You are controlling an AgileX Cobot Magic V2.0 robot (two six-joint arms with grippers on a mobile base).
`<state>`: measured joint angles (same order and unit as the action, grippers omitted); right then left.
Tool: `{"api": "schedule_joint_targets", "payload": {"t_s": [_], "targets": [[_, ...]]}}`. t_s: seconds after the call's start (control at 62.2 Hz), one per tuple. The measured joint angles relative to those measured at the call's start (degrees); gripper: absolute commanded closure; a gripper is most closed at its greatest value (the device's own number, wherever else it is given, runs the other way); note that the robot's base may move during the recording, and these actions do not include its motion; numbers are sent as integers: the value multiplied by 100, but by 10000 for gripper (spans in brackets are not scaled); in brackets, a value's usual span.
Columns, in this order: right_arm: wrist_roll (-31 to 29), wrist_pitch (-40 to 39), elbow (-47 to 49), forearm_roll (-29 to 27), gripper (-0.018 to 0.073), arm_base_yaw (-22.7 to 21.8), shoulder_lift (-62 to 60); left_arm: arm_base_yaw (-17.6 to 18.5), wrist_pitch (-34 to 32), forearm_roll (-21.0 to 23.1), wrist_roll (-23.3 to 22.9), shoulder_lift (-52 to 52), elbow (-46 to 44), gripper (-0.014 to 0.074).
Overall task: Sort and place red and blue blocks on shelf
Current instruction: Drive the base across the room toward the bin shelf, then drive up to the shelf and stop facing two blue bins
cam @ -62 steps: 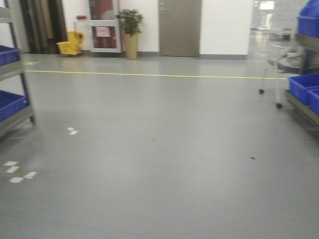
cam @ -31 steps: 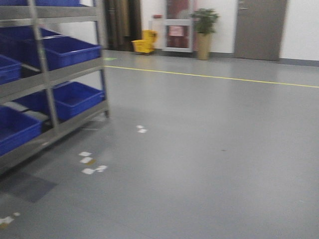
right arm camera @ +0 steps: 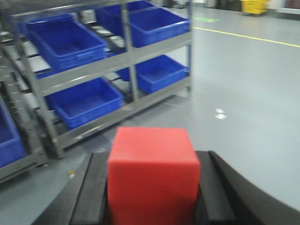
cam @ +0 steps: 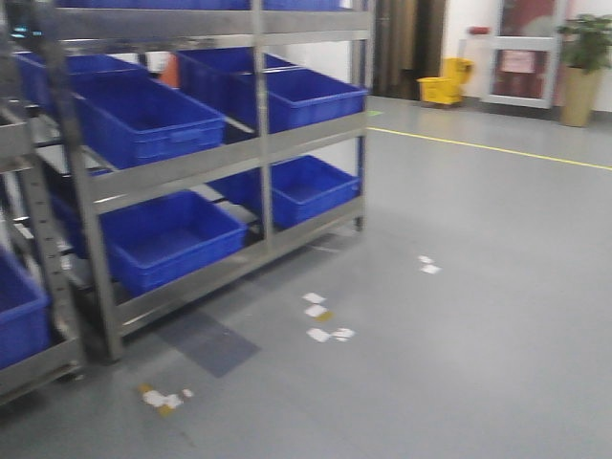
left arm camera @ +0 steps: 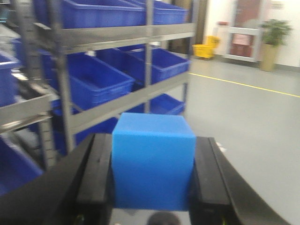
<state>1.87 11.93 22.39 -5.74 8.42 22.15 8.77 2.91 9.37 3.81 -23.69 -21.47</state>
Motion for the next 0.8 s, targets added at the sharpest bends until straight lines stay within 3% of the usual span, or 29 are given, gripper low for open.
{"api": "schedule_joint_targets", "payload": {"t_s": [0.804], "targets": [[0, 0, 0, 0, 491, 0, 0, 0, 0, 0, 0, 0, 0, 472]]}}
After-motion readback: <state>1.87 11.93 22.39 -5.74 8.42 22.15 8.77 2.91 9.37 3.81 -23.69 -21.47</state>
